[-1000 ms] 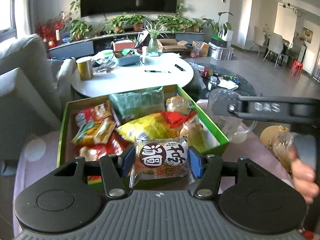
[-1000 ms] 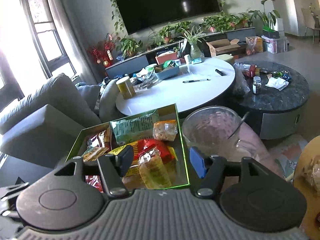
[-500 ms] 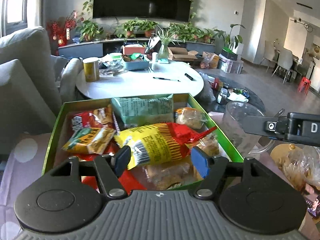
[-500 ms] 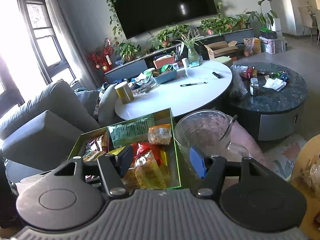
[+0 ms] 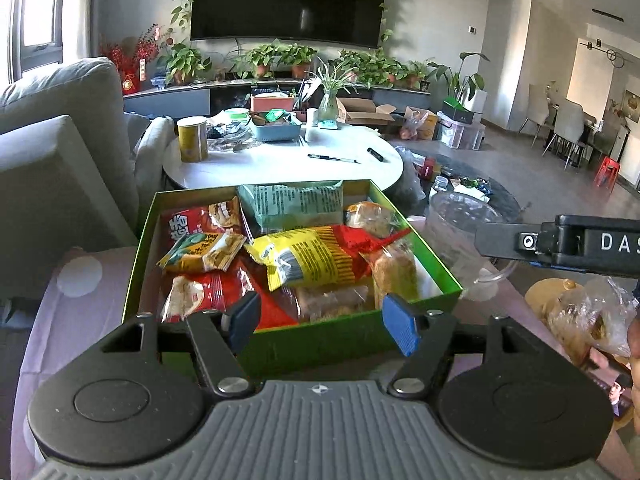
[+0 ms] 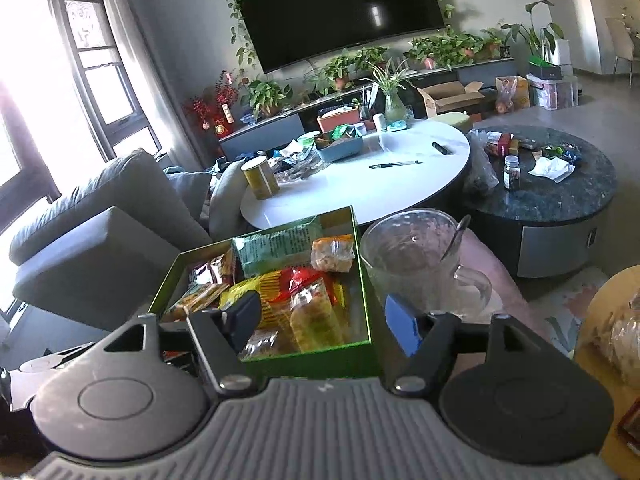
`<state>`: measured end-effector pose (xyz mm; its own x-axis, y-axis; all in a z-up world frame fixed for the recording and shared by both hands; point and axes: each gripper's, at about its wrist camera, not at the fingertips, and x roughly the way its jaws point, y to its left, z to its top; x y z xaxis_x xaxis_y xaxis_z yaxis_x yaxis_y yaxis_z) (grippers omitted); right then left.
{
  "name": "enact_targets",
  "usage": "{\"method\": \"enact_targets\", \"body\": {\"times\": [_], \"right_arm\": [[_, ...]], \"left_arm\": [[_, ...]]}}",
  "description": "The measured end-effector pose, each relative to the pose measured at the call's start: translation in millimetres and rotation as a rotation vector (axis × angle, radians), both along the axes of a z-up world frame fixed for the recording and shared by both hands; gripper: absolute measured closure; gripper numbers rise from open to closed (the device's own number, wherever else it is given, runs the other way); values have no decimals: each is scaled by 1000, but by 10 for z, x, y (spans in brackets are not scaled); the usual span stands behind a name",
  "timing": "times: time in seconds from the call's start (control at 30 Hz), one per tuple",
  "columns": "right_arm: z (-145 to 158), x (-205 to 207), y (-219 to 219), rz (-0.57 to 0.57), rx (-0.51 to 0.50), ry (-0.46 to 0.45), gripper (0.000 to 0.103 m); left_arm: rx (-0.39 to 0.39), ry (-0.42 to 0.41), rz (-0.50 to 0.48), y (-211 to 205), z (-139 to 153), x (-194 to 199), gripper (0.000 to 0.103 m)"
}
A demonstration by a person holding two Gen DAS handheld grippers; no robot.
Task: Organize snacks
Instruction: 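Move both tools from the box to the brown nut bag and red-white-blue pack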
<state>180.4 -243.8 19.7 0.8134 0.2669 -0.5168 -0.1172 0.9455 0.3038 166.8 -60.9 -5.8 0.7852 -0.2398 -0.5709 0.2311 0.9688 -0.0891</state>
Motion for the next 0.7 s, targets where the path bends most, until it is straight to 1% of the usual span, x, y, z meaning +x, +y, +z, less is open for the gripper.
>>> {"method": "enact_targets", "body": {"times": [0.1, 0.3, 0.37, 0.53, 0.63, 0.7], "right_arm": [[16, -67, 12, 35, -16, 21, 24], [19, -242, -29, 116, -4, 96, 24], [4, -326, -65, 128, -12, 108, 24], [-122, -551, -135, 146, -85, 141, 24], [-235, -695, -200, 137, -135, 167, 24], [-314, -791, -269, 129, -148, 185, 24]], "left_arm": [[-3, 2, -4, 0, 13, -118, 37], [-1, 20, -16, 42, -36, -412, 37], [3, 28, -18, 54, -75, -521, 27], [6, 48, -22, 73, -163, -749, 26], [-1, 65, -35, 51, -201, -855, 26], [-3, 72, -43, 18, -230, -908, 26]]}}
